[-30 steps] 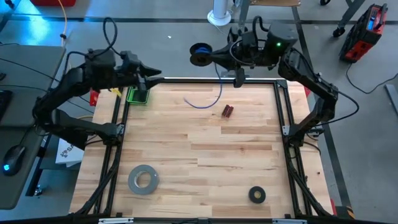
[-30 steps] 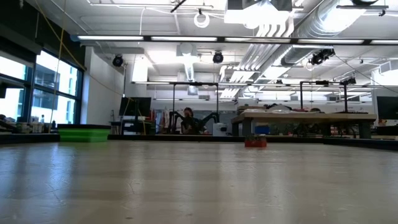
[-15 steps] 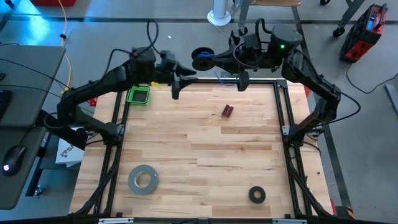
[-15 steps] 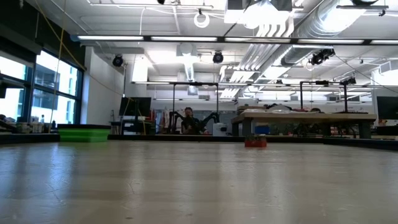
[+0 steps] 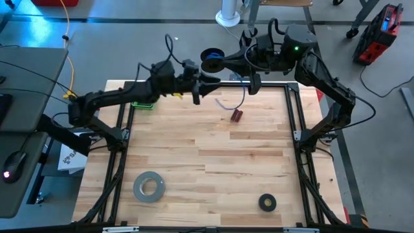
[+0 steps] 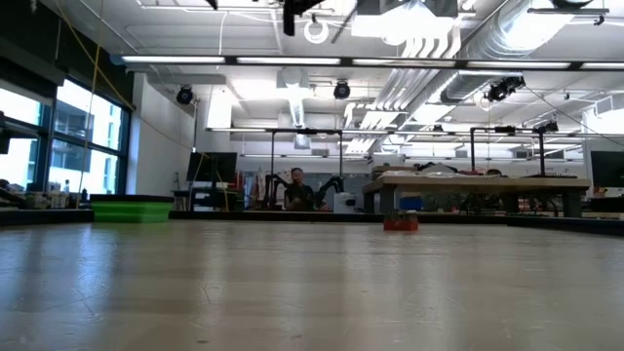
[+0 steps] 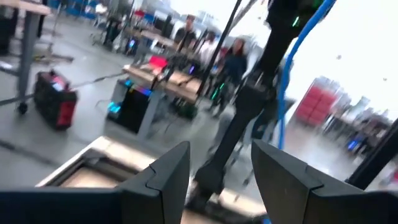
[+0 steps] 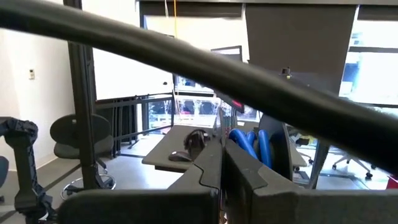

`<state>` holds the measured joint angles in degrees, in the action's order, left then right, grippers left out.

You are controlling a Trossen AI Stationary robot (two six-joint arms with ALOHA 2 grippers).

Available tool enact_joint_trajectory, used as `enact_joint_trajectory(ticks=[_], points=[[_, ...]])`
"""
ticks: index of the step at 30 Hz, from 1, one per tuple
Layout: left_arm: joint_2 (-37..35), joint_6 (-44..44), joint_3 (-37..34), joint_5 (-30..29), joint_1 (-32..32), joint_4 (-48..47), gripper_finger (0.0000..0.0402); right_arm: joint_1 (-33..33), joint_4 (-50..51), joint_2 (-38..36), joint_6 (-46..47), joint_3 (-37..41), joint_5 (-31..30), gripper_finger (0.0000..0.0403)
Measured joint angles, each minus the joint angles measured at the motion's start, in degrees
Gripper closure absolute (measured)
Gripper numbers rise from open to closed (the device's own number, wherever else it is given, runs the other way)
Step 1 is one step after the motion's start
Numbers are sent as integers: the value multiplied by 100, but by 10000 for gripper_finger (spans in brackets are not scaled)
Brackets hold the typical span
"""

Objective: Coil cords
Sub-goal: Coil the blue wire onto a spool

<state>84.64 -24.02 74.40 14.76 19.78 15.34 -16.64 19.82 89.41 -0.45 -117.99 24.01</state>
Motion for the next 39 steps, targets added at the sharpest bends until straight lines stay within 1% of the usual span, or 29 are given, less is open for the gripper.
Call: enact_joint_trajectory(ticks=[3, 7, 10, 13, 17, 22, 25, 29, 32, 39], points=[[172, -401, -34, -73, -8, 761, 235, -2, -59, 2, 0, 0, -1, 403], [639, -921, -44, -307, -28, 1564, 235, 0, -101, 2, 0, 0, 0, 403], [937, -1298, -53, -355, -74, 2247, 235, -2, -114, 7, 37, 0, -2, 403], [1124, -1556, -28, -374, -94, 2649, 235, -2, -129, 7, 42, 0, -2, 403], [1342, -1612, -49, -476, -162, 2747, 235, 33, -125, 9, 44, 0, -2, 403], [1388, -1275, 199, -427, -278, 2686, 235, 31, -125, 9, 57, 0, -2, 403], [1482, -971, 356, -423, -356, 2489, 235, 64, -127, 27, 63, 0, -7, 403], [1498, -522, 677, -305, -419, 2002, 235, 107, -169, 103, 174, -2, -9, 403], [1541, -334, 741, -305, -462, 1886, 235, 129, -159, 185, 202, 0, -11, 403], [1526, -215, 794, 259, -481, 1880, 235, 144, -375, 286, 192, -1, -42, 403]])
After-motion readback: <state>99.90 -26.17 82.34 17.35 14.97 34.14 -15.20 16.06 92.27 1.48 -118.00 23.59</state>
